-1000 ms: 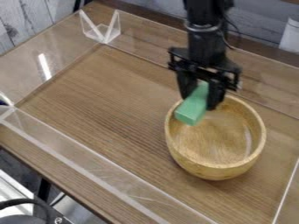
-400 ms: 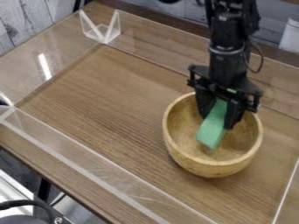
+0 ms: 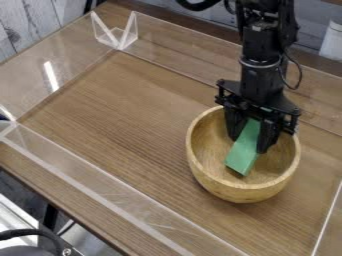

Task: Put the green block in the brown bowl

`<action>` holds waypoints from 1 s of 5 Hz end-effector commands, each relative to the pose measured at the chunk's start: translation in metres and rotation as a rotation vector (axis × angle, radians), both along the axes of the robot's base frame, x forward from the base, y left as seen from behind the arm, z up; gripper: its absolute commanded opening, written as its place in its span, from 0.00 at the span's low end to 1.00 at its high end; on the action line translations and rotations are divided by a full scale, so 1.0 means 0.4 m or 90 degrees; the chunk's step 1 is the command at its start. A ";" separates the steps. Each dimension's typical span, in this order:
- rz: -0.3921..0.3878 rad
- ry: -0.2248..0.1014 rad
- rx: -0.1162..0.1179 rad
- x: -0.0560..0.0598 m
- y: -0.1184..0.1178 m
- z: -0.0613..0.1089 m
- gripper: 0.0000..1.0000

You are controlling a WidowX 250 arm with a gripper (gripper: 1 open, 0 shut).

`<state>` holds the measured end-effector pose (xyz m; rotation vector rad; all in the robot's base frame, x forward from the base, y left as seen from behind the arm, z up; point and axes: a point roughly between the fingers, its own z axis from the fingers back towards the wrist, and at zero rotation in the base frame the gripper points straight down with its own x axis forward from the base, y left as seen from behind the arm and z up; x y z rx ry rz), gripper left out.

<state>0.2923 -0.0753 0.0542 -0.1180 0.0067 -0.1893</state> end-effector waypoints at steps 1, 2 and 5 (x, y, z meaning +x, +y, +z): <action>-0.005 -0.008 -0.002 0.004 -0.005 0.002 0.00; -0.005 -0.005 -0.002 0.001 -0.003 -0.001 0.00; -0.004 0.004 -0.003 -0.005 0.001 -0.010 0.00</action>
